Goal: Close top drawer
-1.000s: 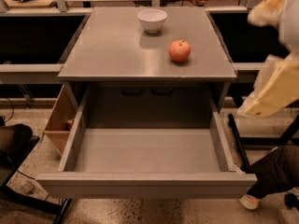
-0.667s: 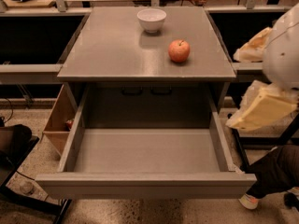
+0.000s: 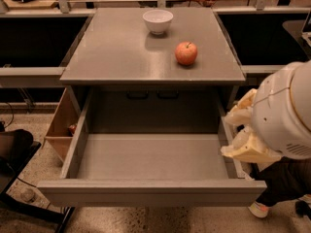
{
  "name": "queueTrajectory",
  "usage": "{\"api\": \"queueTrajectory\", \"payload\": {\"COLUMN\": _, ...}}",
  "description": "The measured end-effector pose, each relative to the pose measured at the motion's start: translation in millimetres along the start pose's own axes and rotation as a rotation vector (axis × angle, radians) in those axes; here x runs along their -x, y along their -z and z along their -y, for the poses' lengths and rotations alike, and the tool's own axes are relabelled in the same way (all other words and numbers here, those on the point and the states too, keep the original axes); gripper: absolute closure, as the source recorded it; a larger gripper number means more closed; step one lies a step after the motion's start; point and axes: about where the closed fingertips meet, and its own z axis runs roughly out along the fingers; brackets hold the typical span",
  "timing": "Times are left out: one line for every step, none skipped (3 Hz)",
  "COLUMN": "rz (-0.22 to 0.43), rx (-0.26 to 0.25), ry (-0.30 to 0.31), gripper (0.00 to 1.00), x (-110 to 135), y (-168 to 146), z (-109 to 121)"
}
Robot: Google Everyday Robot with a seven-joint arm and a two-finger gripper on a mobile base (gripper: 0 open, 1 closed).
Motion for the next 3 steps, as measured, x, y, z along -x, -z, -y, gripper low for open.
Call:
{"api": "queueTrajectory", "payload": {"rz": -0.016, "rx": 0.046, "ry": -0.024, "gripper": 0.72, "x": -12.5, "y": -28.7, "z": -26.7}}
{"api": "queueTrajectory", "payload": {"rz": 0.0, "rx": 0.13, "ry": -0.09, "gripper": 0.96, "x": -26.2, "y": -102.3, "z": -70.3}}
{"api": "queueTrajectory", "payload": {"rz": -0.027, "rx": 0.17, "ry": -0.104, "gripper": 1.0, "x": -45.8, "y": -127.0, "z": -94.4}}
